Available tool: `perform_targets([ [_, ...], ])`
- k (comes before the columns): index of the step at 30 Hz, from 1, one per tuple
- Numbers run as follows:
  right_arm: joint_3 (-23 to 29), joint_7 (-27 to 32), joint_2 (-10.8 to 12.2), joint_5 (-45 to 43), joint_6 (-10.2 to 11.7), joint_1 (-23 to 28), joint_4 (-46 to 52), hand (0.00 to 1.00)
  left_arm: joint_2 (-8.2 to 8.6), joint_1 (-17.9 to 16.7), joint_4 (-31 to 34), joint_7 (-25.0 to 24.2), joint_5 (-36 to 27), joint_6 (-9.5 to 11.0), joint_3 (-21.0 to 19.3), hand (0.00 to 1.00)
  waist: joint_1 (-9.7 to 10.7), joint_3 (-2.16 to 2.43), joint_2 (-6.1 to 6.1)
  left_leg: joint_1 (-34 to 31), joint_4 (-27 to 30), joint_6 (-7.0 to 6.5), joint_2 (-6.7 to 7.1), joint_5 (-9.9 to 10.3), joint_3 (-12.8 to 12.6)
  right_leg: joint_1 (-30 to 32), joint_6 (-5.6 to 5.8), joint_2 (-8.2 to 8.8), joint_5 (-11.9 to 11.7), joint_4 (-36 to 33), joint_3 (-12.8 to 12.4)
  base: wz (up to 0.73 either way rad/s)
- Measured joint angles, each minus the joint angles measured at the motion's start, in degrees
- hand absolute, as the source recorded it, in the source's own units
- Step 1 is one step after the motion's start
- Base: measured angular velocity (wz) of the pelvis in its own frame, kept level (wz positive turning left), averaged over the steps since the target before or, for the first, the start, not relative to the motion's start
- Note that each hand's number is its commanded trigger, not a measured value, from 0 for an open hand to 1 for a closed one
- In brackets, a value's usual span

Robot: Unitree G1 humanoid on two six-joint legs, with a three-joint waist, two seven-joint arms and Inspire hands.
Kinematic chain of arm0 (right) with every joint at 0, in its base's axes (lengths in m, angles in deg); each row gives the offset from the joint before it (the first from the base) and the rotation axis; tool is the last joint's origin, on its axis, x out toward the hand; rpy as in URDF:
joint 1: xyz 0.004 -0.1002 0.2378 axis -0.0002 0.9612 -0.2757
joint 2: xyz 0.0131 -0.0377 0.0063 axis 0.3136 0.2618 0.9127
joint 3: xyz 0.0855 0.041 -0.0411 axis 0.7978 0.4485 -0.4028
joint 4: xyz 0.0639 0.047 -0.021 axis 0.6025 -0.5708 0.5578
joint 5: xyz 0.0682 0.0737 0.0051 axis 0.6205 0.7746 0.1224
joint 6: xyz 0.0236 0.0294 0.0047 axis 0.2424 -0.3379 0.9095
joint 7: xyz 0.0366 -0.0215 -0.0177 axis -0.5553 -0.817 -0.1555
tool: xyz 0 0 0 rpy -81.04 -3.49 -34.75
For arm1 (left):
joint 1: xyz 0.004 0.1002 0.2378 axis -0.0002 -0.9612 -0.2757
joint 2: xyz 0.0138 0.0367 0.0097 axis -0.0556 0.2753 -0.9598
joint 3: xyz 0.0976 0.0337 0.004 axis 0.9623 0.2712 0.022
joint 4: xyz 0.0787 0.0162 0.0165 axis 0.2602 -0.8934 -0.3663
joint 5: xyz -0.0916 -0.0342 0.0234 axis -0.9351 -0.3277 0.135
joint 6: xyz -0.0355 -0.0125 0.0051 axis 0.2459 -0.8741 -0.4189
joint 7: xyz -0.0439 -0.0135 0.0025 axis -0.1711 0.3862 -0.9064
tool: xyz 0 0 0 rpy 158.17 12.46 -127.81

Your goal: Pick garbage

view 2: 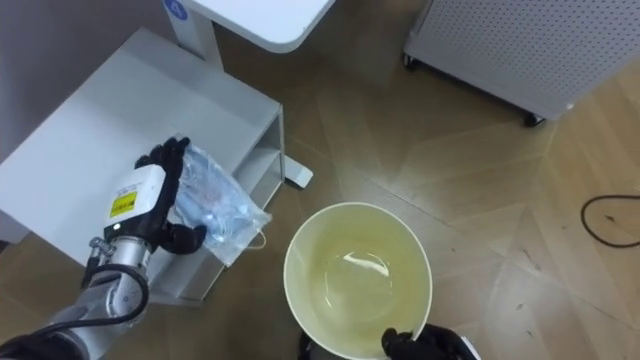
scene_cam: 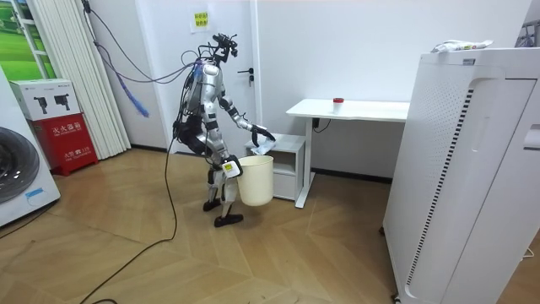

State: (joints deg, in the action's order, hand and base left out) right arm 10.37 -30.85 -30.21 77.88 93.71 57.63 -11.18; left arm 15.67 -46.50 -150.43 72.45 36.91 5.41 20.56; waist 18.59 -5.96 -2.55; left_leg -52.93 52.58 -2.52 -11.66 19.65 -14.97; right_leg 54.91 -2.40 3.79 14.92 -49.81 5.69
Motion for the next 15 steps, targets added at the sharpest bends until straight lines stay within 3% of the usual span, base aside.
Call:
perform_targets([
  [6,-0.03,0.22,-0.21,1.54,-1.13,0.06,0.78,1.00,-0.16,1.13,-0.52,-1.51,1.07,-1.95,1.37,1.00,-0.10,0.01,-0.02,0.04,0.01,0.00,0.03,0.00,-0.08,0.00,0.00,0.02,0.02,-0.08,-0.08,0.00],
  [15,-0.07,1.34,-0.19,1.50,-2.29,0.05,1.24,1.00,0.40,1.12,-0.80,-4.68,1.01,-2.90,1.38,1.00,-0.19,0.02,-0.09,0.91,0.04,0.00,-0.08,0.00,0.00,-0.82,-0.03,0.03,0.00,-0.05,0.05,0.00],
])
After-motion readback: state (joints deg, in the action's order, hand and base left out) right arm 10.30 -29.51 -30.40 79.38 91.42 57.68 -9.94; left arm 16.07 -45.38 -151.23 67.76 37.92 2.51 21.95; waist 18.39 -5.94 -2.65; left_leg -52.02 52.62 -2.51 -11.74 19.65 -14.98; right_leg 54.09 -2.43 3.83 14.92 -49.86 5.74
